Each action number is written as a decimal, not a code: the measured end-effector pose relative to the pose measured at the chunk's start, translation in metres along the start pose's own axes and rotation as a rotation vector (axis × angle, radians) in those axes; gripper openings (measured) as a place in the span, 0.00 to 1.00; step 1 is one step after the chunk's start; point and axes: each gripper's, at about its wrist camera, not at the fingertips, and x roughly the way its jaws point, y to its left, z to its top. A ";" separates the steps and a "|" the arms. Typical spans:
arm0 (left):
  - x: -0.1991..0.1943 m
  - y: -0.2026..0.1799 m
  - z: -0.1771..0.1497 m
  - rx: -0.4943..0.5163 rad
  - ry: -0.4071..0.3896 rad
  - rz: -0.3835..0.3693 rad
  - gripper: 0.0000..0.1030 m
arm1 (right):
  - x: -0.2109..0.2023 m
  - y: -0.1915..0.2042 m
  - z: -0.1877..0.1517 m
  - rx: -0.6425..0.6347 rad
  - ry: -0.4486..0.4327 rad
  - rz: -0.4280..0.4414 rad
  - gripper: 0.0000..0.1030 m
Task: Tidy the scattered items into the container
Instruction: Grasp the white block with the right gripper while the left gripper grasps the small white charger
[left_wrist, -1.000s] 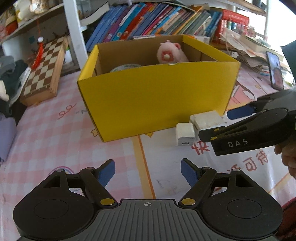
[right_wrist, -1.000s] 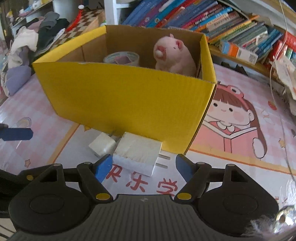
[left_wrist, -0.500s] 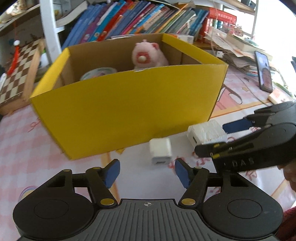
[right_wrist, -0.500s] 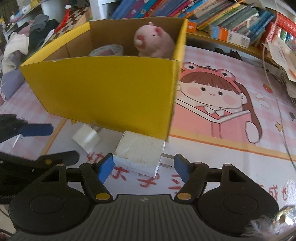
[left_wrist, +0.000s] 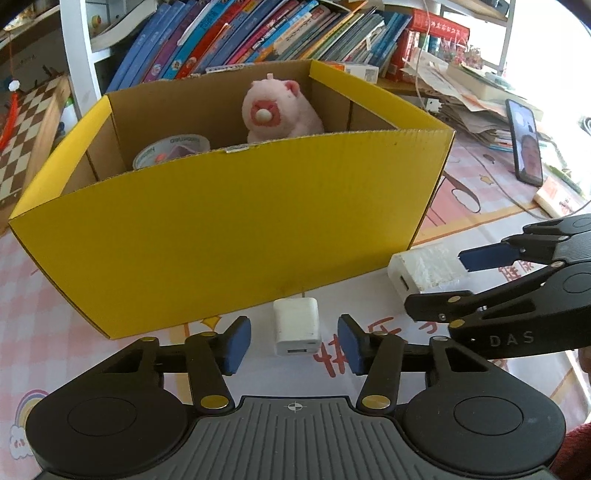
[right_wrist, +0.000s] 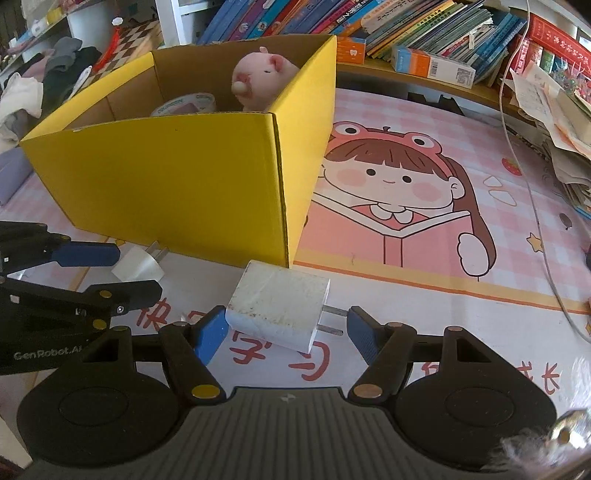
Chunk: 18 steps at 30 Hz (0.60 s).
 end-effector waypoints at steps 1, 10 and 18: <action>0.001 -0.001 0.000 0.002 0.003 0.003 0.43 | 0.000 0.000 0.000 -0.003 -0.001 0.000 0.67; 0.008 -0.004 0.001 0.017 0.017 0.029 0.30 | 0.005 -0.001 0.001 -0.016 0.012 0.005 0.67; 0.004 -0.005 -0.002 0.016 0.020 0.029 0.24 | 0.005 0.001 0.000 -0.021 0.011 0.006 0.67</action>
